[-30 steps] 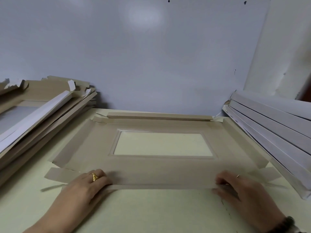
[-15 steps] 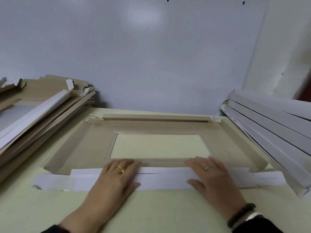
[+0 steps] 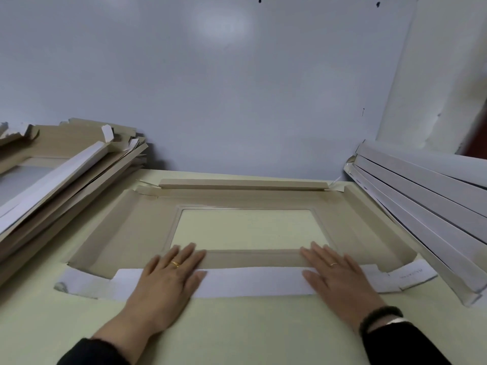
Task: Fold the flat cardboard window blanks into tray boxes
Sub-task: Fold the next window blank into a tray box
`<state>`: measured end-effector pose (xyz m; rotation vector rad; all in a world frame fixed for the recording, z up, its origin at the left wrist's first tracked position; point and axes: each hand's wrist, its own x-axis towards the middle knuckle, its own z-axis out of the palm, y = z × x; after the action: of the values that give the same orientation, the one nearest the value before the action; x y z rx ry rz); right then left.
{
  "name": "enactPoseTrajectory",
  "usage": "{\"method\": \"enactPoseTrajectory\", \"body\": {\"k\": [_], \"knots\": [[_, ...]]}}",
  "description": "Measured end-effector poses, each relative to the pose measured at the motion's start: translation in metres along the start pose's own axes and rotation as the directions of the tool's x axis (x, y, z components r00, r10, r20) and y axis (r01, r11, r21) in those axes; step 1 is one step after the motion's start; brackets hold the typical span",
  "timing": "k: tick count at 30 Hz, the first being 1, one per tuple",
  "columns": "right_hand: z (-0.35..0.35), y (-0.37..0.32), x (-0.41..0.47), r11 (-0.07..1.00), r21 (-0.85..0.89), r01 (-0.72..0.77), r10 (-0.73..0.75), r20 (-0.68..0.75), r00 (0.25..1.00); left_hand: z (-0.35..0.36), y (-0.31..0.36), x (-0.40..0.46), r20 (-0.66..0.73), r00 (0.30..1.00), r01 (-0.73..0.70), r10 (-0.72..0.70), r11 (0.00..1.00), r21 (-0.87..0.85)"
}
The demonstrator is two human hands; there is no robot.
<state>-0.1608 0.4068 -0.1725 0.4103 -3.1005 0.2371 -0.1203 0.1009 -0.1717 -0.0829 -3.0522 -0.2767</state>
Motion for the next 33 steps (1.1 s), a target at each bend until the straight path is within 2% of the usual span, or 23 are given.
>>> {"method": "enactPoseTrajectory", "body": {"k": [7, 12, 14, 16, 17, 19, 21, 23, 26, 28, 30, 33], "knots": [[-0.006, 0.061, -0.016, 0.970, -0.033, -0.240, 0.240, -0.017, 0.971, -0.010, -0.056, -0.006, -0.029, 0.973, 0.231, -0.231, 0.973, 0.019], [-0.013, 0.092, -0.028, 0.904, -0.016, -0.427, 0.426, -0.029, 0.904, -0.017, -0.086, -0.014, -0.027, 0.927, 0.373, -0.373, 0.928, 0.000], [-0.013, 0.096, -0.029, 0.874, 0.001, -0.486, 0.485, -0.048, 0.873, -0.019, -0.088, -0.015, -0.043, 0.911, 0.411, -0.410, 0.912, 0.008], [-0.016, 0.090, -0.029, 0.862, 0.006, -0.507, 0.503, -0.137, 0.853, -0.022, -0.080, -0.017, -0.133, 0.914, 0.385, -0.383, 0.923, -0.018], [-0.018, 0.085, -0.030, 0.877, 0.003, -0.480, 0.468, -0.227, 0.854, -0.023, -0.075, -0.019, -0.218, 0.925, 0.311, -0.313, 0.950, -0.044], [-0.020, 0.072, -0.031, 0.936, -0.059, -0.348, 0.292, -0.422, 0.858, -0.023, -0.063, -0.022, -0.349, 0.932, 0.071, -0.095, 0.994, -0.079], [-0.021, 0.058, -0.031, 0.977, -0.135, -0.168, 0.077, -0.507, 0.859, -0.025, -0.043, -0.027, -0.326, 0.941, -0.145, 0.089, 0.978, -0.150], [-0.020, 0.044, -0.030, 0.998, -0.059, 0.028, -0.053, -0.478, 0.877, -0.026, -0.026, -0.029, -0.239, 0.952, -0.246, 0.191, 0.943, -0.226], [-0.020, 0.025, -0.033, 0.958, 0.183, 0.220, -0.157, -0.307, 0.939, -0.019, -0.017, -0.026, -0.085, 0.967, -0.254, 0.241, 0.935, -0.249], [-0.018, 0.021, -0.033, 0.937, 0.262, 0.232, -0.188, -0.184, 0.965, -0.017, -0.020, -0.023, -0.086, 0.970, -0.240, 0.226, 0.941, -0.239], [-0.014, 0.025, -0.032, 0.940, 0.274, 0.202, -0.166, -0.151, 0.975, -0.016, -0.024, -0.022, -0.127, 0.968, -0.242, 0.218, 0.945, -0.221], [-0.018, 0.027, -0.032, 0.935, 0.314, 0.163, -0.097, -0.213, 0.972, -0.019, -0.024, -0.023, -0.182, 0.958, -0.255, 0.222, 0.950, -0.182]]}}
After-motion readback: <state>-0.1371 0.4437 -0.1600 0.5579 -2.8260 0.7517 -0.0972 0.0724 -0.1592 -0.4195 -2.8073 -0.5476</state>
